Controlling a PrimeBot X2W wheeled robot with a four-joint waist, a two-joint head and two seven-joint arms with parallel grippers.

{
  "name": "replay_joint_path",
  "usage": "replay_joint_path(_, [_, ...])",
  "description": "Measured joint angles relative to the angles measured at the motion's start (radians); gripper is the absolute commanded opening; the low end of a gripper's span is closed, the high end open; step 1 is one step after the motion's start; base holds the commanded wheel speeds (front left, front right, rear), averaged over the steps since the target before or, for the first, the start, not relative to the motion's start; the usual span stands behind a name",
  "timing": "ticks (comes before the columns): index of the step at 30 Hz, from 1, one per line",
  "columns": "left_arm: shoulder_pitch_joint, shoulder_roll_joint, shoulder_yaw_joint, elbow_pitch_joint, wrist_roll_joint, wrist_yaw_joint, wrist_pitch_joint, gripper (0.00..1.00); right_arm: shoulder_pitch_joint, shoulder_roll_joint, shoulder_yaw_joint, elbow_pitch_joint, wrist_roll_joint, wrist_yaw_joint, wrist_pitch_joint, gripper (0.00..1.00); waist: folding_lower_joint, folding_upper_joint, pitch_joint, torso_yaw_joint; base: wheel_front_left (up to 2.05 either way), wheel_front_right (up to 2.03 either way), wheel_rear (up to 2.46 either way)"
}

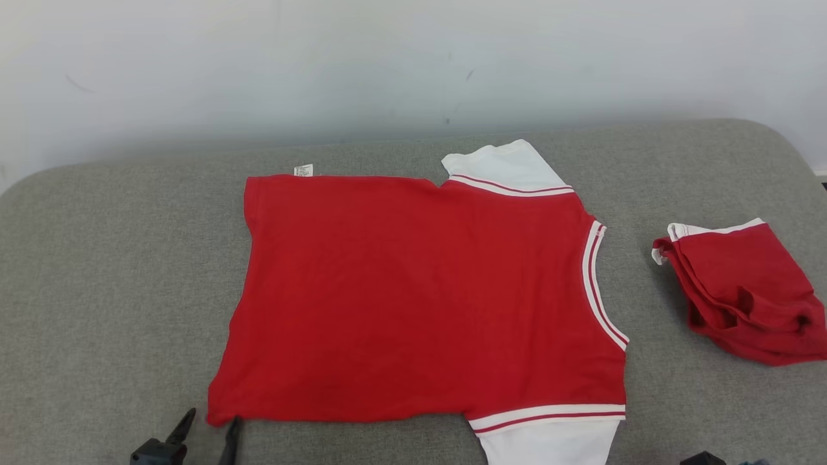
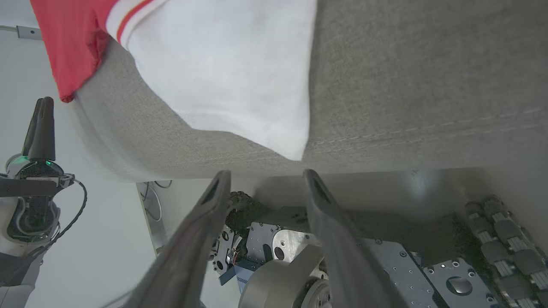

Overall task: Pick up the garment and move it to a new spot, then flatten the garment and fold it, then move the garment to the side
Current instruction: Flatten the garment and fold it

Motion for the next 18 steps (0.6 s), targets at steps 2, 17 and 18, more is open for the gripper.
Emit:
replay_joint_path(2, [0.0, -0.001, 0.0, 0.011, 0.0, -0.002, 0.0, 1.0, 0.0, 0.001, 0.005, 0.011, -0.009, -0.01, 0.003, 1.0, 0.0, 0.0, 0.002, 0.0, 0.0, 0.0, 0.0])
replay_joint_path(17, [0.024, -0.024, 0.176, -0.174, -0.047, 0.1, -0.001, 1.0, -0.142, 0.019, -0.084, -0.068, -0.226, -0.035, -0.311, 1.0, 0.0002, 0.0001, -0.014, 0.015, 0.0, 0.0, 0.0])
replay_joint_path(18, [0.026, -0.034, 0.191, -0.204, -0.047, 0.105, -0.001, 1.0, -0.149, 0.024, -0.085, -0.078, -0.246, -0.035, -0.344, 1.0, 0.0002, 0.0001, -0.018, 0.017, 0.0, 0.0, 0.0])
